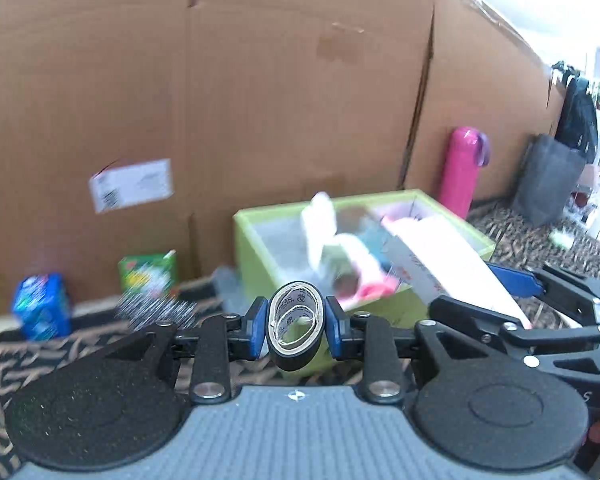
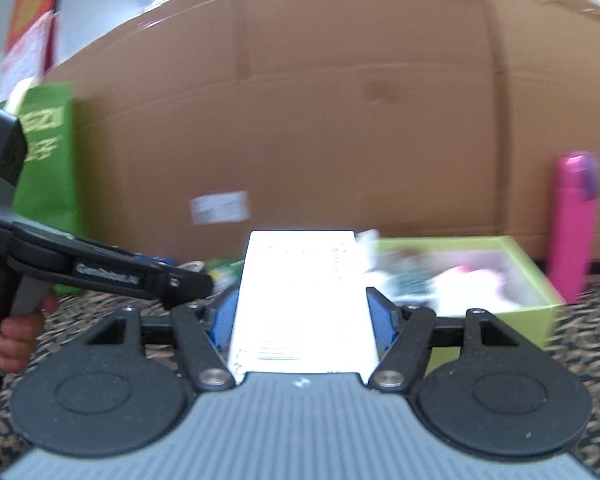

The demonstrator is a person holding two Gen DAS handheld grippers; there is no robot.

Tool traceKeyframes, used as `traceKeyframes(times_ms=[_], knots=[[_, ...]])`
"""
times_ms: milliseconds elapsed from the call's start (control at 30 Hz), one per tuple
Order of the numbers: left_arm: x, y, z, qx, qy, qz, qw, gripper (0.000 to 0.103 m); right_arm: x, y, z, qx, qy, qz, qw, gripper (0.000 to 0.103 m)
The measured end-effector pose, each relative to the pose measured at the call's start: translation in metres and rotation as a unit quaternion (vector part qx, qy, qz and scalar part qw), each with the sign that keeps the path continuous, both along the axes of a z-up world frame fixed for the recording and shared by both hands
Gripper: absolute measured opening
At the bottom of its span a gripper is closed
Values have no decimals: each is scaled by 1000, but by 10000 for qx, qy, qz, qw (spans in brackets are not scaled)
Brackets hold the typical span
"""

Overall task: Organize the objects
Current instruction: 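Carry the tape roll and white box into the lime-green box and open both tools, then grasp the blue square container with the left tool while the right tool grasps the steel wool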

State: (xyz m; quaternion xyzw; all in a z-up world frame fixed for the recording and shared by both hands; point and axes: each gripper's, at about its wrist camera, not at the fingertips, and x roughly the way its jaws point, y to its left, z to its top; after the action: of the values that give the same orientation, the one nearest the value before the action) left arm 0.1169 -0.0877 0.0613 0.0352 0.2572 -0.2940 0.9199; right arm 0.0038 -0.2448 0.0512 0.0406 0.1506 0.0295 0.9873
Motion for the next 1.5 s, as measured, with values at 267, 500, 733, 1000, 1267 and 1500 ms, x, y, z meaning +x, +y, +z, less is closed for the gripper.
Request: traceKeyframes(times_ms=[267, 500, 733, 1000, 1267, 1500], knots=[[47, -61, 13, -114, -13, 188, 9998, 31, 19, -76, 18, -59, -248, -1204, 9924, 66], [81, -99, -3, 88, 207, 295, 9993, 31, 68, -103, 9, -136, -233, -1559, 9874, 66], [94, -115, -26, 341, 174, 171, 9991, 53, 122, -108, -29, -193, 540, -1239, 9906, 75], [69, -88, -33, 38, -30, 236, 9997, 87, 93, -96, -39, -271, 258, -1336, 9903, 103], [28, -38, -19, -457, 43, 633, 9969, 91, 46, -62, 3, -325, -202, -1257, 9913, 103], [-16, 31, -39, -591, 303, 1144, 9912, 92, 19, -9, 6, -264, -273, -542, 9978, 103]])
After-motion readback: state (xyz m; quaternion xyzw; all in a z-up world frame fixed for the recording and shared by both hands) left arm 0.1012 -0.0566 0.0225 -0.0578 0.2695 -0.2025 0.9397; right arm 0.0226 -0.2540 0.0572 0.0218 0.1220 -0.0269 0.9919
